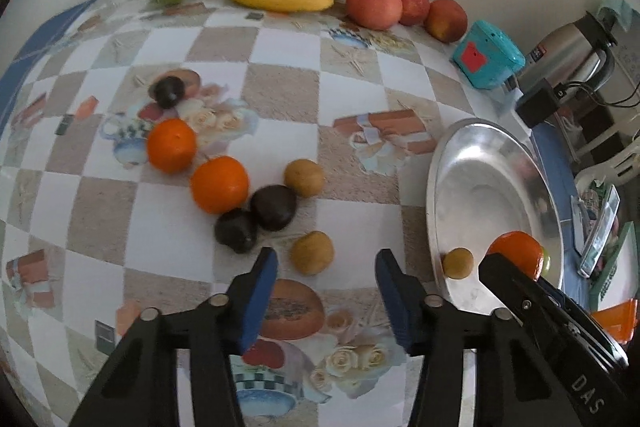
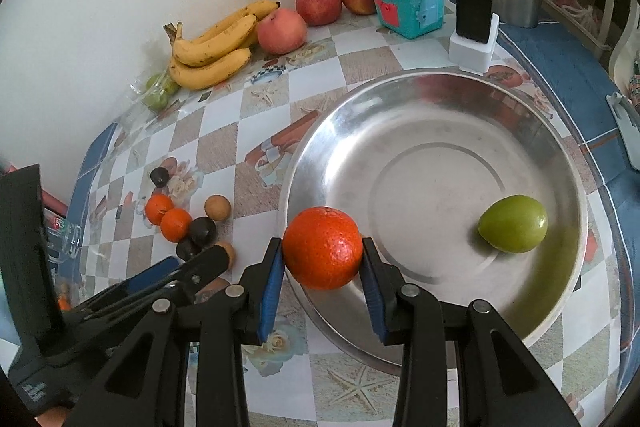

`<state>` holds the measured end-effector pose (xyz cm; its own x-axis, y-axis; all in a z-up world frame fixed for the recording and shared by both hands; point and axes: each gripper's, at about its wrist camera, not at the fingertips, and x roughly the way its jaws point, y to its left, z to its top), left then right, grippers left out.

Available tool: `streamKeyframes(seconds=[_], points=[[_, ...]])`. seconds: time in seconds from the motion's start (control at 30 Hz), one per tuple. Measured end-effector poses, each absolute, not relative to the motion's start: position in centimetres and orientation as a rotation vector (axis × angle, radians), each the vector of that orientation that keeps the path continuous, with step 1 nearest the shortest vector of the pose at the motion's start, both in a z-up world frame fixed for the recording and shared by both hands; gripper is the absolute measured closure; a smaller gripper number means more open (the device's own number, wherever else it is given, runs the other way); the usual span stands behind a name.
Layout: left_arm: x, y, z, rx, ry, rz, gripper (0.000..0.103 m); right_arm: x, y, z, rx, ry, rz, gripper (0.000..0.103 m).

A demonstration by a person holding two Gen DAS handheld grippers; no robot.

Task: Organize fruits
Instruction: 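Lift the orange with the right gripper while the left grasps a brown fruit, then carry the orange and the brown fruit over the steel bowl with both grippers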

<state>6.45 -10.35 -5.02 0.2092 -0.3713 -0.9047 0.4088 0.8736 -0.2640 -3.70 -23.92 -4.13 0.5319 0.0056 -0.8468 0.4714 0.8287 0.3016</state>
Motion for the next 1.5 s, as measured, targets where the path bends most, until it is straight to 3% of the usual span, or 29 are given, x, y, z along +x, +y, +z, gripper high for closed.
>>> streamKeyframes(seconds=[0.43, 1.03, 1.5], points=[[7.3, -10.7, -6.7, -0.028, 1.277, -0.474, 0.078, -4.2, -24.7, -3.7, 0.574, 0.955, -0.302, 0.064], [7.0, -10.4, -3.4, -0.104, 1.211, -0.554, 0.079, -5.3, -26.8, -4.1, 0.649, 0.944, -0.348, 0.064], [5.2, -16.7, -2.1, 0.043, 1.156, -0.716, 0.079, -4.8, -30.3, -3.6, 0.672, 0.878, -0.428, 0.064]])
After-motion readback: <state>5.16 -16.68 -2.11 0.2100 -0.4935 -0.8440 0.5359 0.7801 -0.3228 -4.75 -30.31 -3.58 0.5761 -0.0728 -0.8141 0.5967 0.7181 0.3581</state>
